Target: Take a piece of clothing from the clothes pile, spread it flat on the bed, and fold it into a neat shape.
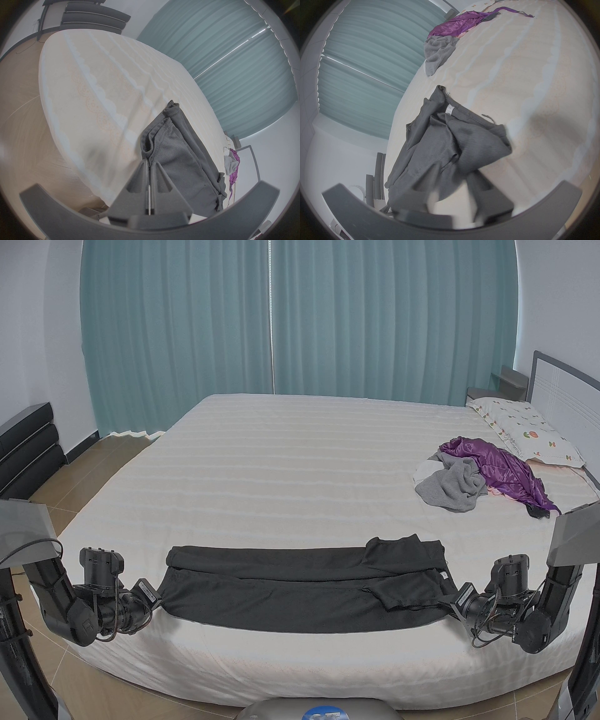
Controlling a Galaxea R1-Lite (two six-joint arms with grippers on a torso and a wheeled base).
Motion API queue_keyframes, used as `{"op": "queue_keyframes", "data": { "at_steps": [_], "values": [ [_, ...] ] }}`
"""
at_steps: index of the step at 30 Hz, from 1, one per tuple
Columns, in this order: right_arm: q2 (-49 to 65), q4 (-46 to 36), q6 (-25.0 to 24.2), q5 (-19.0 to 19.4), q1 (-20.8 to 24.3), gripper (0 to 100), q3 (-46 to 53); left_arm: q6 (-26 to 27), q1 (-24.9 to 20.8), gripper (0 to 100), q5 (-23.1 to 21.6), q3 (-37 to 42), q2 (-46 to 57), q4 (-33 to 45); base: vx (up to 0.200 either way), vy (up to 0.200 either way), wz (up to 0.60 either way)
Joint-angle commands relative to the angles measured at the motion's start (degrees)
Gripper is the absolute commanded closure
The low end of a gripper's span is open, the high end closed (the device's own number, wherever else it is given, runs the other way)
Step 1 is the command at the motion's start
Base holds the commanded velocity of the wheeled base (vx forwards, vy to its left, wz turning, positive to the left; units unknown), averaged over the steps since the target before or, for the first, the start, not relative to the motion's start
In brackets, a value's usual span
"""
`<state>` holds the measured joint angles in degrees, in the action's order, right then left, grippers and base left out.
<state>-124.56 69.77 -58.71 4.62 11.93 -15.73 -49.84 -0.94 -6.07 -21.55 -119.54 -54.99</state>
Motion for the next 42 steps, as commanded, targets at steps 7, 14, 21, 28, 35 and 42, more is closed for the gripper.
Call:
{"op": "queue_keyframes", "data": {
  "at_steps": [7,14,21,28,35,42],
  "values": [
    [1.25,0.37,0.09,-0.23,0.02,100,1.31,0.88,-0.03,100,0.01,0.28,0.19,-0.03,0.000,0.000,0.00],
    [3.27,0.72,0.09,-0.23,-0.16,100,2.89,2.20,0.32,100,0.09,0.55,1.33,0.24,0.000,0.000,0.00],
    [5.21,0.81,0.17,-0.31,-0.42,100,3.68,2.29,0.68,100,0.09,0.63,5.02,0.76,0.000,0.000,0.00],
    [6.70,0.90,0.17,-0.40,-0.51,100,4.92,2.81,1.47,100,0.18,0.63,5.28,0.68,0.000,0.000,0.00],
    [8.81,0.55,0.53,-0.31,-0.86,100,6.15,3.69,2.08,100,0.09,0.90,6.69,1.20,0.000,0.000,0.00],
    [8.64,0.55,1.67,-0.23,-0.77,100,8.34,4.75,1.82,100,0.09,1.07,5.99,3.05,0.000,0.000,0.00]
  ]
}}
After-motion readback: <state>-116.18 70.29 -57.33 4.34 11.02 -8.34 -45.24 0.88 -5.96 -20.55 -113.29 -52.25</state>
